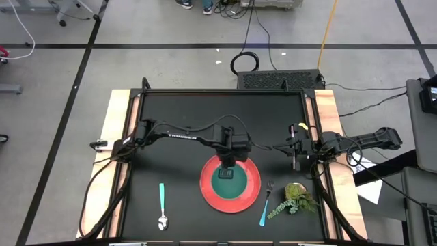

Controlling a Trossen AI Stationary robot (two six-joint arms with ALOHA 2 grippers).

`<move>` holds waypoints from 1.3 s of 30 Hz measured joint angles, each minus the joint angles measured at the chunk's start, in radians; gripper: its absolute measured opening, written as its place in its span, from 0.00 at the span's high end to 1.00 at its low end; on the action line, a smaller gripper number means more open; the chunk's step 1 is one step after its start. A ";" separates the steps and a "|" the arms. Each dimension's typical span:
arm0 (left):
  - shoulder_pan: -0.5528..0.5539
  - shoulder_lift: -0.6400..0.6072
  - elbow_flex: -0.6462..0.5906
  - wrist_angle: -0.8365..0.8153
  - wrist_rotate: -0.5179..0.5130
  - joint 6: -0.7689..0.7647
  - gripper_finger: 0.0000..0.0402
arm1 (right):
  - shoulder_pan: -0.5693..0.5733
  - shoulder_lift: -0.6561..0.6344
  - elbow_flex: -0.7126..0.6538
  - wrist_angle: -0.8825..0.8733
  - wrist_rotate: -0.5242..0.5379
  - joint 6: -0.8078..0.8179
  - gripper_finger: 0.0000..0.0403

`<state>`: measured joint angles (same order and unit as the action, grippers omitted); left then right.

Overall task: Set table place
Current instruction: Put the green bowl on the orange plate

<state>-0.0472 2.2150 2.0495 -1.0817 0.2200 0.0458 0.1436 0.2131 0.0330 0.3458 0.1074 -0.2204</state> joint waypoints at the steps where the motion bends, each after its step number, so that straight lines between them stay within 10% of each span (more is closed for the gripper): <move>1: -0.002 -0.001 -0.010 0.021 0.000 -0.004 0.99 | 0.000 0.000 0.000 0.000 0.000 0.004 1.00; 39: 0.008 -0.003 -0.191 0.130 -0.040 -0.023 0.97 | 0.000 0.000 0.000 0.001 0.000 0.022 1.00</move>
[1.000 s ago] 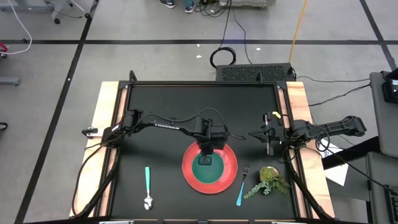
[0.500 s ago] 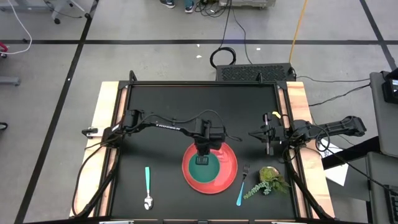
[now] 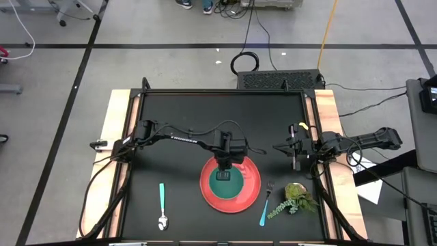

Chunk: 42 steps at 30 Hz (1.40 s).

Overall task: Set table place
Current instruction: Put the green bowl on the orange plate, then put the blue fork on the orange plate to the right of the green bowl

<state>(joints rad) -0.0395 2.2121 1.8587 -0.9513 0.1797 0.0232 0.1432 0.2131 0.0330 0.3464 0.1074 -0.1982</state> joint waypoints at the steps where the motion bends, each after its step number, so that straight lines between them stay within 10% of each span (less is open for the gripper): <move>1: 0.000 0.000 0.000 0.002 -0.003 0.002 0.96 | 0.000 0.000 0.000 0.000 0.000 0.000 1.00; 33: -0.012 0.004 -0.002 0.038 -0.053 0.023 0.79 | 0.000 0.000 0.000 0.000 0.000 0.003 1.00; 42: -0.015 0.004 -0.002 0.040 -0.064 0.016 0.61 | 0.000 0.000 0.000 0.000 0.000 0.003 1.00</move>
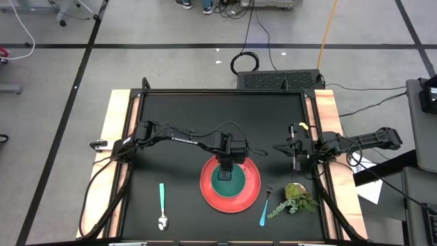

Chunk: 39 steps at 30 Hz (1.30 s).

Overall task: Set table place
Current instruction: Put the blue fork on the orange plate to the right of the green bowl

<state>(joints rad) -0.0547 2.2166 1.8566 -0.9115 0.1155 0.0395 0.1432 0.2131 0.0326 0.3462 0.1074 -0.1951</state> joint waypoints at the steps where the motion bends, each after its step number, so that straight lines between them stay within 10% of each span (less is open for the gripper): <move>1: 0.000 0.000 0.000 0.002 -0.011 0.000 0.58 | 0.000 0.000 0.000 0.000 0.000 0.000 1.00; 16: -0.001 -0.010 0.016 -0.022 0.023 -0.014 0.43 | 0.000 0.000 0.000 0.000 0.000 -0.002 1.00; 31: -0.013 -0.011 0.371 -0.297 0.014 0.075 0.43 | 0.000 0.000 0.000 0.000 0.000 0.000 1.00; 39: -0.051 -0.035 0.494 -0.392 0.012 0.118 0.64 | 0.000 0.000 0.000 0.000 0.000 0.000 1.00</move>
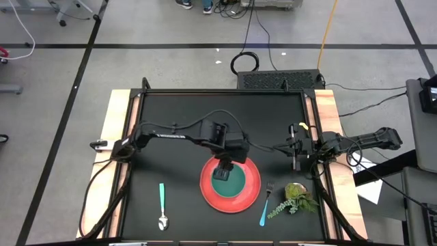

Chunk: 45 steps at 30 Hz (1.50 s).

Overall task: Set table place
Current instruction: Put the blue fork on the orange plate to the right of the green bowl

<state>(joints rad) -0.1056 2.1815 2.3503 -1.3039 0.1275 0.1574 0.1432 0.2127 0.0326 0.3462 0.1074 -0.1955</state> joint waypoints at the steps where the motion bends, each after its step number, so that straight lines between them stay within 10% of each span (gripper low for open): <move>1: -0.002 -0.006 -0.002 -0.011 -0.006 0.002 0.70 | 0.000 0.000 0.000 0.000 0.000 0.000 1.00; 7: -0.001 -0.058 -0.002 -0.033 -0.081 -0.031 0.97 | 0.000 0.001 0.000 -0.001 0.000 0.000 1.00; 36: -0.006 -0.392 -0.012 -0.093 -0.461 -0.186 0.99 | 0.000 0.011 0.000 0.020 -0.004 0.001 1.00; 45: 0.040 -0.623 -0.352 0.040 -0.525 -0.219 1.00 | 0.000 0.011 0.000 0.024 -0.004 0.027 1.00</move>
<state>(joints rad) -0.0658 1.5585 1.9981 -1.2640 -0.3972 -0.0615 0.1436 0.2241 0.0330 0.3698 0.1031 -0.1685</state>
